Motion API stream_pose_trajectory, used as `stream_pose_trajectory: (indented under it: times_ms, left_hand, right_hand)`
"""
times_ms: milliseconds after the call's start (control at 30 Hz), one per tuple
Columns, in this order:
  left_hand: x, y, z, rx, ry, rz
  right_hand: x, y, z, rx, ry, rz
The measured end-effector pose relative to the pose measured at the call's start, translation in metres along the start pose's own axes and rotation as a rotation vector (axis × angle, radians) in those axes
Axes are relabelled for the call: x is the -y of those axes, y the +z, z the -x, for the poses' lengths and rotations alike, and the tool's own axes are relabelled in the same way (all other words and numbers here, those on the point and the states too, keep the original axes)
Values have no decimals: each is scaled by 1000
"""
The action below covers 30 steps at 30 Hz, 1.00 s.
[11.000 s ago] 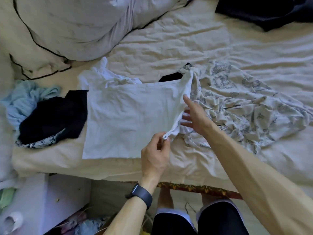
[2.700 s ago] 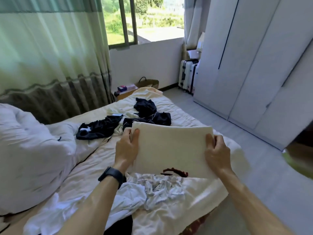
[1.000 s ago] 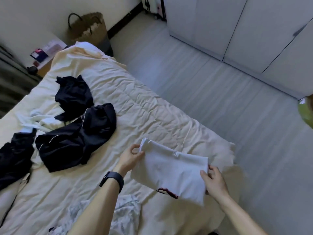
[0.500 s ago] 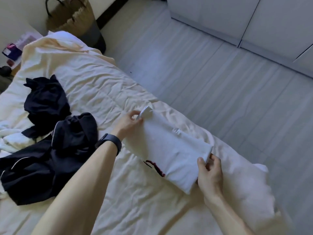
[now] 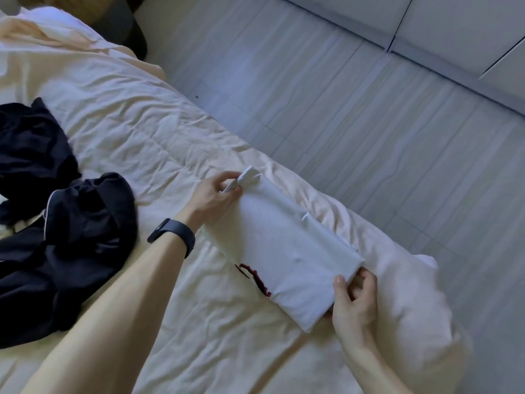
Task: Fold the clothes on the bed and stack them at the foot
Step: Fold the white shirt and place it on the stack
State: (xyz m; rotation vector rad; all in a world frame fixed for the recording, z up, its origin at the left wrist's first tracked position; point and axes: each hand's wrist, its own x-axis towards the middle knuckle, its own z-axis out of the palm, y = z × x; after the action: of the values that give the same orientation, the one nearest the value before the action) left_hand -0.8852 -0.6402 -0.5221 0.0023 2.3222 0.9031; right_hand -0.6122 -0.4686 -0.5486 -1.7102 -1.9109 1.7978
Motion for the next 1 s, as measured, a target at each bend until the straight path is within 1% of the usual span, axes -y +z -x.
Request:
stream_pose_trajectory:
  times_ms: [67,167,233,267,300,333,367,400,433,467,533,567,633,700,867,933,1000]
  left_hand:
    - [-3,7,-2,53,-14,-106]
    - [-1,18,-1,19,-34,-163]
    - [1,26,8,-91,-4,-204]
    - [5,31,17,-191,30,-281]
    - [9,39,29,-307,95,-389]
    - [13,49,44,-394,191,-497]
    - [18,61,56,-432,303,-569]
    - [21,73,67,-419,408,-615]
    - [26,85,72,-377,482,-652]
    - [31,94,74,-325,496,-687]
    - [41,101,65,-261,391,-728]
    - [48,101,59,-261,316,-731]
    - [63,101,51,-274,216,-714]
    - [75,103,44,-268,177,-696]
    - [79,109,29,-294,173,-711]
    - [82,112,22,-275,149,-694]
    - [82,114,25,-276,162,-718]
  right_hand:
    - [-4,-4,2,15,17,-5]
    - [-1,-6,-3,79,37,9]
    - [5,-7,1,94,33,25]
    - [7,-9,7,54,-21,90]
    - [8,-10,14,-16,-141,210]
    - [8,-10,21,-85,-304,355]
    - [9,-8,29,-127,-485,474]
    - [10,-3,34,-123,-644,546]
    - [12,5,35,-84,-775,607]
    - [14,16,33,-28,-874,678]
    - [17,36,16,74,-981,843]
    - [17,43,2,110,-1008,919]
    - [10,48,-27,168,-1010,1055]
    - [-4,47,-50,205,-999,1126]
    - [-22,54,-70,139,-1066,1102]
    - [-30,60,-75,128,-1060,1096]
    - [-37,57,-72,99,-1073,1071]
